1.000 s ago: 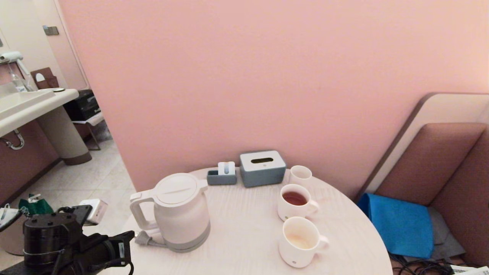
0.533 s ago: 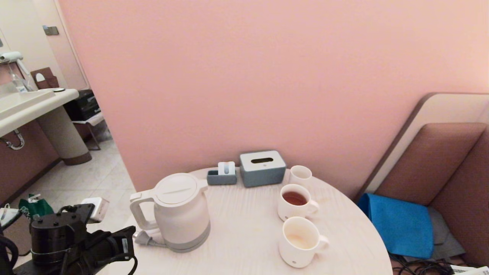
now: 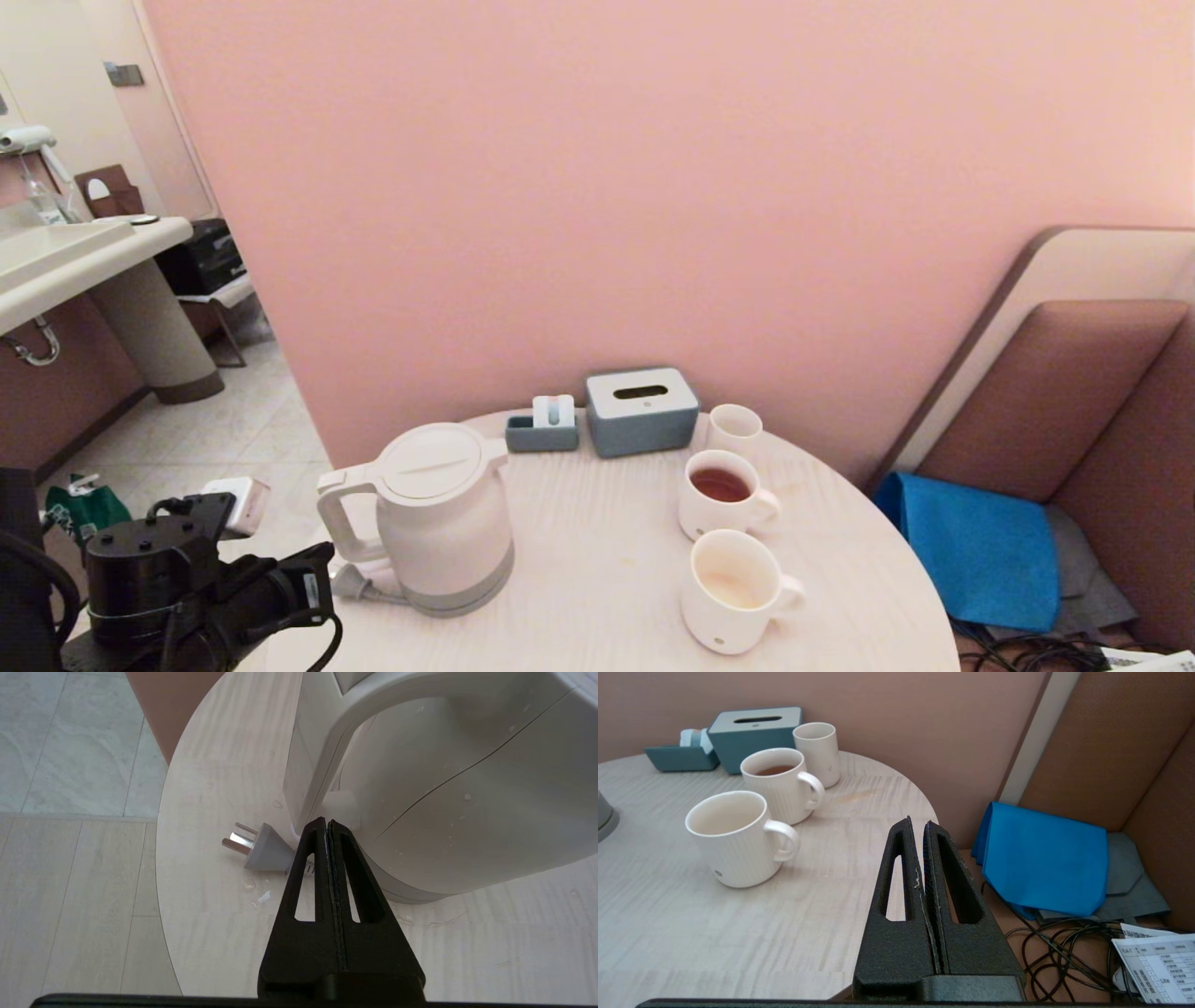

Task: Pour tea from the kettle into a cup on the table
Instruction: Pick up the kettle

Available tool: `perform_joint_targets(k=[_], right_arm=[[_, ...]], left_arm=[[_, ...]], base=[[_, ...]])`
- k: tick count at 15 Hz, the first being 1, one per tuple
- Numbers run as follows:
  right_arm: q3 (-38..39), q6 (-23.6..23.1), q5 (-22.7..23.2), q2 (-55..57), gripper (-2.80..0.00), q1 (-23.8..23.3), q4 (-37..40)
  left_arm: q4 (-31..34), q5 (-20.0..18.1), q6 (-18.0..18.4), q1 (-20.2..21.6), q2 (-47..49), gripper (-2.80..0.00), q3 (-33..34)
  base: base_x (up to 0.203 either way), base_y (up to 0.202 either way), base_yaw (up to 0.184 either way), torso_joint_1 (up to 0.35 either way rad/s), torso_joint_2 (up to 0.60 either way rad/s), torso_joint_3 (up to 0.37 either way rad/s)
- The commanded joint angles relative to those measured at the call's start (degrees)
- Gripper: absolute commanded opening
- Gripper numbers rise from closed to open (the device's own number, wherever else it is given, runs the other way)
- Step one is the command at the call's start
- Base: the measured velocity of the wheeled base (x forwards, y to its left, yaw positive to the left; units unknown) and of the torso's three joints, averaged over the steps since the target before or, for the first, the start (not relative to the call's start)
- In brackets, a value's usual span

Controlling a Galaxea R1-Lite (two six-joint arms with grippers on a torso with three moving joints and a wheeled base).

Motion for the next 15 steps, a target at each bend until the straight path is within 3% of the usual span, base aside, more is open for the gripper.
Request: perform_joint_targets(k=[1, 8, 10, 15], right_arm=[[0.0, 0.0, 0.0, 0.1, -2.8, 0.0, 0.0], [0.0, 0.0, 0.0, 0.1, -2.8, 0.0, 0.0], [0.0, 0.0, 0.0, 0.1, -2.8, 0.0, 0.0], [0.0, 0.0, 0.0, 0.1, -2.8, 0.0, 0.0]], left_arm=[[-0.5, 0.0, 0.0, 0.0, -0.1, -2.8, 0.0], [-0.1, 0.0, -0.1, 0.0, -4.3, -2.8, 0.0], [4.1, -0.1, 0.9, 0.0, -8.7, -2.8, 0.0], [5.2, -0.1, 1.2, 0.0, -7.4, -2.8, 0.0]], base=[[0.0, 0.0, 0.0, 0.0, 0.0, 0.0], [0.0, 0.0, 0.0, 0.0, 0.0, 0.0], [0.0, 0.0, 0.0, 0.0, 0.0, 0.0], [0.0, 0.0, 0.0, 0.0, 0.0, 0.0]])
